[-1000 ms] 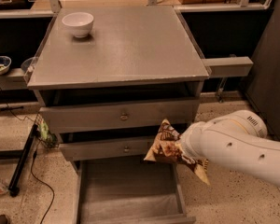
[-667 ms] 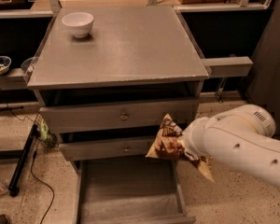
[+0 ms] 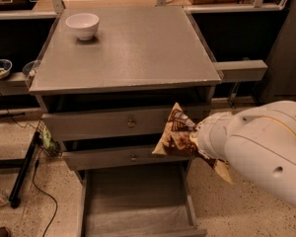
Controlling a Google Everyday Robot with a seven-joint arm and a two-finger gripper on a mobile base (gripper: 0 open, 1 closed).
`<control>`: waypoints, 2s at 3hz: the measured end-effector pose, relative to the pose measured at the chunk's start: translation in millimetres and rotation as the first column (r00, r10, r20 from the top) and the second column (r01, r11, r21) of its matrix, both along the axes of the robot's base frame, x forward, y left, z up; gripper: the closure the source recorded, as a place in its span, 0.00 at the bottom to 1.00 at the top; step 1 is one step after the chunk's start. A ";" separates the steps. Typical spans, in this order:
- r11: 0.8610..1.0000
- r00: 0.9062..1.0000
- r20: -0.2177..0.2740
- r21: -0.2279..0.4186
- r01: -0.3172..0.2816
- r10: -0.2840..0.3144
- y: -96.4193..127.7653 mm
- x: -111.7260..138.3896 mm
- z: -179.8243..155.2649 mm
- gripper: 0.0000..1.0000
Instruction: Pick brown chip bag from bottom drawer and place on counter
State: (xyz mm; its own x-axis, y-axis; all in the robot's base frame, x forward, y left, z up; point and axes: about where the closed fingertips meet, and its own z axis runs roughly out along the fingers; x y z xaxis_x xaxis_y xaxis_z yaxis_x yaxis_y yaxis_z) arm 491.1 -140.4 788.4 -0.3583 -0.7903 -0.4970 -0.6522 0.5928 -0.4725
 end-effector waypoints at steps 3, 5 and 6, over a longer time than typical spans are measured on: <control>0.999 0.996 0.072 -0.011 0.051 -0.050 -14.1 18.9 42.1 1.00; 0.996 0.984 0.174 -0.070 0.053 -0.040 -20.0 38.2 120.5 1.00; 0.996 0.972 0.237 -0.086 0.029 -0.008 -9.0 64.4 171.2 1.00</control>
Offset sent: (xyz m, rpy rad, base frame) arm 0.0219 -0.0088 0.0259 0.0192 -0.0543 -0.0580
